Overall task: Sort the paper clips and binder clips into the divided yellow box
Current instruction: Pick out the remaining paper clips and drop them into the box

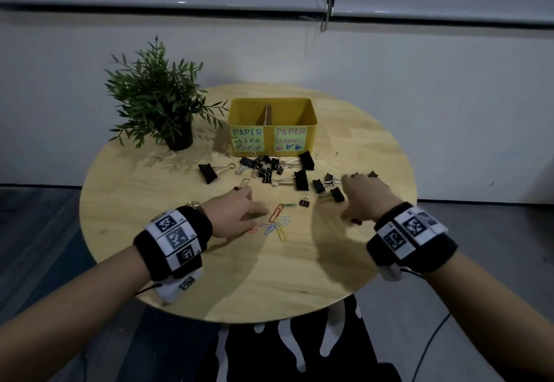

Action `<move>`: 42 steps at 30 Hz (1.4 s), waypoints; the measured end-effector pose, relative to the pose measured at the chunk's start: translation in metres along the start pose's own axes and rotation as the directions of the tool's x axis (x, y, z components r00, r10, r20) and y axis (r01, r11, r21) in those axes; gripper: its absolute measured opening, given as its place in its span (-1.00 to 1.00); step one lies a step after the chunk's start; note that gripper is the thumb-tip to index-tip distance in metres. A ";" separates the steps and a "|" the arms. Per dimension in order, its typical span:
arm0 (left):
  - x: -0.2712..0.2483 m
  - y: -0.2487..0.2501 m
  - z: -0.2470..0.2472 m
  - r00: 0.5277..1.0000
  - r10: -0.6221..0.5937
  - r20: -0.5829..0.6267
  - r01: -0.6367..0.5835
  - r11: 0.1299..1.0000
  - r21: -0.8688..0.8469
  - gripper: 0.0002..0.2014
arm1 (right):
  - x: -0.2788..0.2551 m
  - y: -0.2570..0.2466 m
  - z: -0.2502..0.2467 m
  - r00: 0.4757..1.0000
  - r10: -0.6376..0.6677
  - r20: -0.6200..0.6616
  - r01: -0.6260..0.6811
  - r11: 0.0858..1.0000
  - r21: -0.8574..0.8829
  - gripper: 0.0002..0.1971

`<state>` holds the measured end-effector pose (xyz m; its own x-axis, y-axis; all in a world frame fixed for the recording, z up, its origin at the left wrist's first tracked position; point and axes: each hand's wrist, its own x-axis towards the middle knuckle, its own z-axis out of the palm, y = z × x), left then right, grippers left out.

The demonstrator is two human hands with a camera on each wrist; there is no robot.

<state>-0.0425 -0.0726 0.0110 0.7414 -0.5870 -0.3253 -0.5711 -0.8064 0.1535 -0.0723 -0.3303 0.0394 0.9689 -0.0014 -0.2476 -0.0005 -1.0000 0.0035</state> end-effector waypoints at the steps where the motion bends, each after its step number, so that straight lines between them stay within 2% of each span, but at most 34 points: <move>1: -0.001 0.000 0.000 1.000 -0.015 -0.021 0.014 1.000 -0.022 -0.53 | 0.000 -0.012 -0.001 0.995 -0.055 -0.084 0.054 0.998 -0.015 -0.63; 3: -0.004 -0.001 -0.001 0.998 -0.059 -0.027 0.058 0.997 -0.055 -0.51 | 0.003 -0.034 0.002 0.970 -0.213 -0.120 0.217 0.976 0.021 -0.65; 5: -0.006 0.000 0.000 0.995 -0.098 0.019 0.099 0.994 -0.050 -0.50 | 0.006 -0.051 0.011 0.946 -0.322 -0.036 0.322 0.947 -0.001 -0.59; 8: -0.009 0.006 0.006 0.990 -0.115 0.081 0.119 0.992 -0.039 -0.48 | 0.011 -0.061 0.026 0.933 -0.358 0.024 0.359 0.928 -0.096 -0.51; 12: -0.013 0.007 0.014 0.996 -0.077 0.051 0.079 0.995 -0.055 -0.37 | 0.009 -0.061 0.040 0.883 -0.470 -0.020 0.469 0.882 -0.041 -0.49; 15: -0.013 -0.002 0.013 0.988 -0.150 -0.025 0.146 0.980 -0.135 -0.20 | 0.008 -0.054 0.033 0.870 -0.489 -0.054 0.492 0.870 0.043 -0.50; 18: -0.008 -0.006 0.009 0.973 -0.226 -0.049 0.209 0.950 -0.233 -0.15 | 0.015 -0.050 0.026 0.885 -0.465 -0.017 0.463 0.874 0.146 -0.18; 20: -0.003 -0.004 0.007 0.969 -0.241 -0.057 0.217 0.935 -0.280 -0.24 | 0.022 -0.054 0.028 0.895 -0.444 0.028 0.432 0.882 0.186 -0.10; 22: 0.001 -0.001 0.007 0.964 -0.249 -0.090 0.208 0.923 -0.323 -0.37 | 0.028 -0.060 0.032 0.888 -0.457 0.046 0.442 0.877 0.189 -0.18; 26: 0.002 0.005 0.008 0.969 -0.220 -0.111 0.160 0.906 -0.392 -0.65 | 0.038 -0.068 0.037 0.839 -0.544 -0.021 0.533 0.814 0.231 -0.41; 29: 0.000 0.011 0.015 0.972 -0.194 -0.136 0.139 0.932 -0.335 -0.81 | 0.043 -0.069 0.038 0.780 -0.625 -0.029 0.617 0.762 0.196 -0.54; 32: -0.003 0.017 0.021 0.966 -0.197 -0.169 0.164 0.968 -0.193 -0.89 | 0.043 -0.069 0.038 0.740 -0.671 -0.032 0.668 0.729 0.152 -0.75; 35: 0.000 0.014 0.017 0.966 -0.200 -0.164 0.179 0.975 -0.134 -0.91 | 0.043 -0.072 0.036 0.733 -0.679 -0.042 0.679 0.726 0.107 -0.85; 38: 0.005 0.009 0.009 0.977 -0.185 -0.104 0.166 0.972 -0.169 -0.81 | 0.049 -0.078 0.032 0.754 -0.656 -0.005 0.655 0.752 0.073 -0.88; 42: 0.008 0.003 0.008 0.966 -0.208 -0.154 0.174 0.963 -0.207 -0.86 | 0.061 -0.082 0.022 0.774 -0.632 0.036 0.629 0.774 0.077 -0.92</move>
<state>-0.0410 -0.0790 0.0019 0.8889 -0.4108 -0.2026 -0.3480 -0.8933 0.2843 -0.0185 -0.2481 0.0027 0.7412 0.6311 -0.2288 0.5898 -0.7750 -0.2271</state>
